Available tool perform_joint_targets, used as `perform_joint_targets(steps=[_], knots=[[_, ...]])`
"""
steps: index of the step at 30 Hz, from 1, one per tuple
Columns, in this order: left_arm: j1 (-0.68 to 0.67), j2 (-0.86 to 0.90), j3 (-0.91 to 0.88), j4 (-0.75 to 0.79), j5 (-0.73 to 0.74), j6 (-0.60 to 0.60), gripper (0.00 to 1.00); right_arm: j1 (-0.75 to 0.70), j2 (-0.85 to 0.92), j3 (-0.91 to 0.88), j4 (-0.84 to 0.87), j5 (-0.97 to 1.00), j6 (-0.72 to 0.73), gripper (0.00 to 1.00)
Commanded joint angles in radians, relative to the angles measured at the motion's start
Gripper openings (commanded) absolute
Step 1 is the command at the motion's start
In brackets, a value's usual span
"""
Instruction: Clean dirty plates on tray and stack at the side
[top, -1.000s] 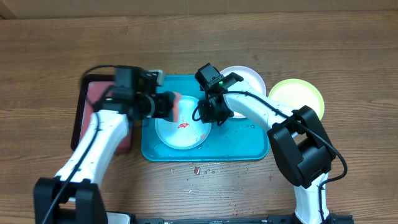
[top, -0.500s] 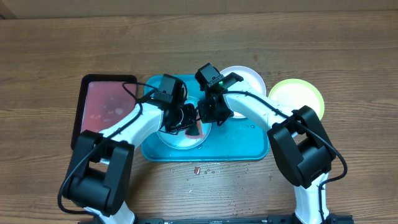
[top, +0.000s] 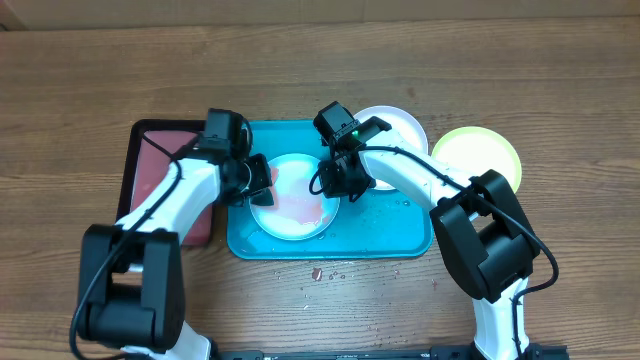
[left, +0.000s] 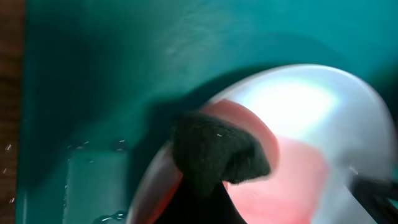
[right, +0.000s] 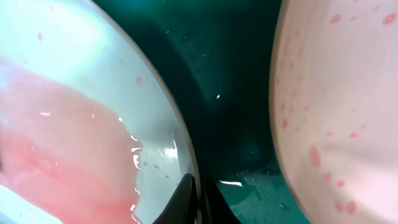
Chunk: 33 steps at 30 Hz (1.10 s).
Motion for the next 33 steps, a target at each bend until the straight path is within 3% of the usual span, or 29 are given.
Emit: perform_joint_targets(steps=[1,3,6,9,13,21,28,33], knots=[[0.022,-0.09,0.047,0.004,0.284,0.224,0.04,-0.003,0.012,0.008,-0.014,0.051,-0.022,0.13],[0.042,-0.129,0.055,-0.009,0.363,0.278,0.04,-0.003,0.012,0.008,-0.013,0.051,-0.022,0.22],[0.086,-0.179,0.056,-0.045,0.287,0.281,0.04,-0.004,0.012,0.008,-0.013,0.051,-0.022,0.23],[0.142,-0.203,0.056,-0.101,0.152,0.307,0.04,-0.003,0.012,0.008,-0.013,0.051,-0.021,0.2],[0.221,-0.203,0.056,-0.146,0.092,0.375,0.04,-0.002,0.012,0.007,-0.013,0.042,-0.021,0.14],[0.345,-0.201,0.056,-0.159,-0.142,0.366,0.04,-0.002,0.012,0.009,-0.01,0.013,-0.021,0.04],[0.353,-0.154,0.052,-0.124,-0.147,0.423,0.04,-0.002,-0.032,0.071,-0.026,0.038,-0.017,0.04],[0.354,-0.077,0.052,-0.124,-0.147,0.449,0.04,0.006,-0.123,0.116,-0.052,0.216,-0.018,0.04]])
